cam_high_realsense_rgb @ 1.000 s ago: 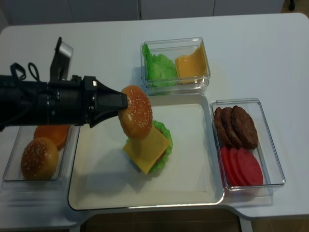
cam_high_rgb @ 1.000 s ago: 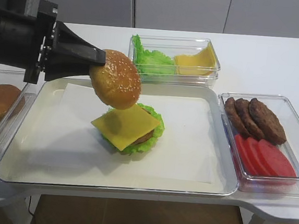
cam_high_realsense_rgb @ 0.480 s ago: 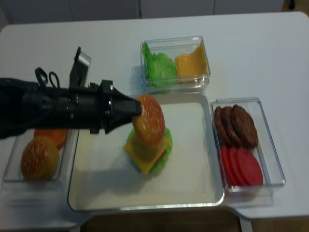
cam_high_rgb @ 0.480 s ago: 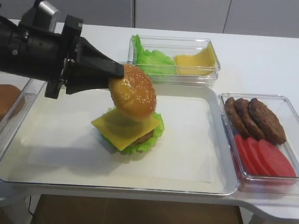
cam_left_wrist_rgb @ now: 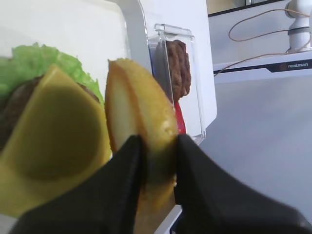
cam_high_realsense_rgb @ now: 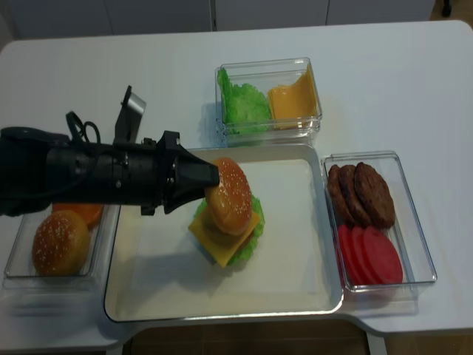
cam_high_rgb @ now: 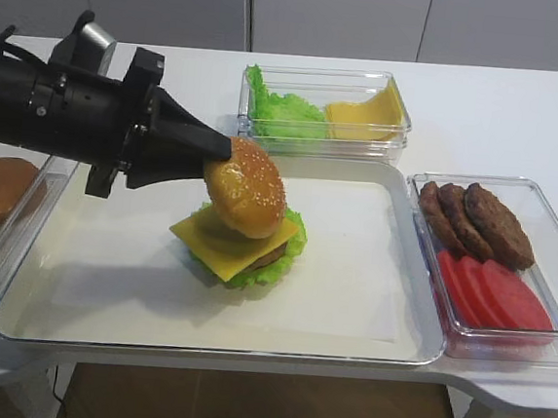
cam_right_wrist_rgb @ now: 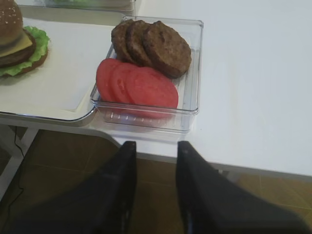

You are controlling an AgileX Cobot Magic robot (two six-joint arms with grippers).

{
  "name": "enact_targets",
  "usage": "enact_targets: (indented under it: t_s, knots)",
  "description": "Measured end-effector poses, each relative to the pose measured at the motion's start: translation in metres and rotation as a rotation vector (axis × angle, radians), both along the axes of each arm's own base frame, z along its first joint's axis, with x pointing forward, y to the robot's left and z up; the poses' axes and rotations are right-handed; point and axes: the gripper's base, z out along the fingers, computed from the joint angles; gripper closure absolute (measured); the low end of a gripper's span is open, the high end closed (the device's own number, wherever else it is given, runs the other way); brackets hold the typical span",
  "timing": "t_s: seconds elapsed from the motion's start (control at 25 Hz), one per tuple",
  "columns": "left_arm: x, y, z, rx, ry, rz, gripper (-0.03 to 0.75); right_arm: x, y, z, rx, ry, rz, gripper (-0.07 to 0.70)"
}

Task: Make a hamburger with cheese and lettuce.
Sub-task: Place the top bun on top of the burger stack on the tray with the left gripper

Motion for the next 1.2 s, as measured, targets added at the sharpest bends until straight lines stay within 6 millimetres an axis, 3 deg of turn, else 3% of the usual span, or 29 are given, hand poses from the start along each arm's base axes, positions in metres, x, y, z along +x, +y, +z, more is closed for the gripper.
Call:
enact_targets:
  t_s: [0.36, 1.2]
  knots:
    - [0.007, -0.001, -0.015, -0.008, 0.057, 0.009, 0.538, 0.000, 0.000, 0.000, 0.000, 0.000, 0.000, 0.416]
    - [0.006, -0.002, -0.015, -0.014, 0.044, -0.007, 0.524, 0.000, 0.000, 0.000, 0.000, 0.000, 0.000, 0.416]
